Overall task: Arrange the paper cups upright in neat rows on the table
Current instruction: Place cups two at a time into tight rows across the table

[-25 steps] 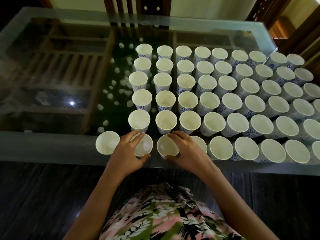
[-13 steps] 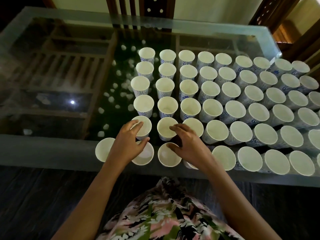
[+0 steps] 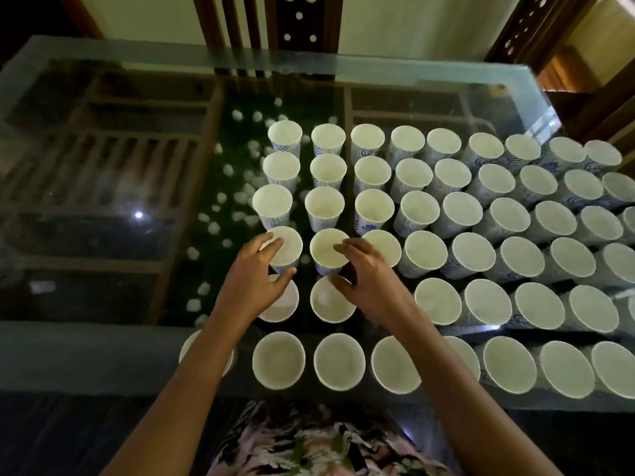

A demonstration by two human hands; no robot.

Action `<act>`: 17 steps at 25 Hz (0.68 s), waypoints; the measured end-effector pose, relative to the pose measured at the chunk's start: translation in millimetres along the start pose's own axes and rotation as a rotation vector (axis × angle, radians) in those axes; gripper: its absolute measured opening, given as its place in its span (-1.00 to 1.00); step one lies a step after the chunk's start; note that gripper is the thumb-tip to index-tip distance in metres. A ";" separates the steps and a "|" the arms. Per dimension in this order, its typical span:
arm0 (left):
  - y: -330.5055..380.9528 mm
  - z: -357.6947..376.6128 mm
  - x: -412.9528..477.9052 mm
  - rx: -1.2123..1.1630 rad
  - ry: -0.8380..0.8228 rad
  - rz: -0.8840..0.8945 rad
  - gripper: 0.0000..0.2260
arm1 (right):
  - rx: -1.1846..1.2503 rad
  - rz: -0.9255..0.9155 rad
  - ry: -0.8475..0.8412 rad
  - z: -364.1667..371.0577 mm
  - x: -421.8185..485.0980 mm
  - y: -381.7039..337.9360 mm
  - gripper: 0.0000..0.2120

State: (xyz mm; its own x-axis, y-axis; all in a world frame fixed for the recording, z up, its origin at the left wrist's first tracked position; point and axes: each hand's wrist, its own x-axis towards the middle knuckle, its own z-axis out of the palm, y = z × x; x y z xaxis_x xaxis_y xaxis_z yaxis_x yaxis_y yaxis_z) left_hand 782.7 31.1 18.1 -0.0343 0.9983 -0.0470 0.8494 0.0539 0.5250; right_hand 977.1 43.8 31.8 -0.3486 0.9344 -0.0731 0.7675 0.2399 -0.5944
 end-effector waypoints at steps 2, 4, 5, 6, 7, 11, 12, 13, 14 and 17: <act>-2.6 -3.2 20.2 0.007 -0.013 0.033 -0.51 | -0.009 0.009 0.033 -4.4 20.3 2.3 -0.51; -5.9 -4.5 43.1 0.017 -0.025 0.059 -0.52 | -0.027 0.023 0.052 -9.3 42.9 4.9 -0.50; -6.8 -4.9 54.0 0.014 -0.022 0.058 -0.52 | -0.030 0.032 0.057 -10.5 53.2 6.1 -0.50; -7.1 -5.7 63.4 0.005 -0.018 0.050 -0.51 | -0.032 0.039 0.064 -10.9 62.3 7.1 -0.49; -7.0 -6.5 73.2 -0.004 -0.014 0.045 -0.51 | -0.032 0.041 0.074 -10.7 72.2 8.5 -0.49; -2.1 -3.3 100.6 -0.030 -0.012 0.093 -0.51 | -0.041 0.037 0.080 -11.3 101.9 16.0 -0.52; 0.1 -0.1 104.8 -0.034 -0.037 0.108 -0.51 | -0.042 0.044 0.089 -12.8 104.2 18.9 -0.54; 2.6 4.4 108.4 -0.033 -0.068 0.126 -0.51 | -0.040 0.052 0.109 -13.9 104.3 23.1 -0.56; 5.3 9.2 111.0 -0.031 -0.095 0.141 -0.50 | -0.041 0.065 0.127 -14.5 102.7 27.9 -0.57; 15.7 19.5 120.3 -0.035 -0.130 0.149 -0.45 | -0.066 0.126 0.138 -22.4 97.9 41.1 -0.50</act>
State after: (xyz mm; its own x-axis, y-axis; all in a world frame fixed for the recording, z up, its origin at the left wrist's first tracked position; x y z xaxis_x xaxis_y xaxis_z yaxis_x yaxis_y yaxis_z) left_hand 802.1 151.6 4.2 0.1608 0.9841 -0.0748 0.8209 -0.0913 0.5637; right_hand 986.5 151.0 18.1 -0.1742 0.9842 -0.0307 0.8354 0.1312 -0.5337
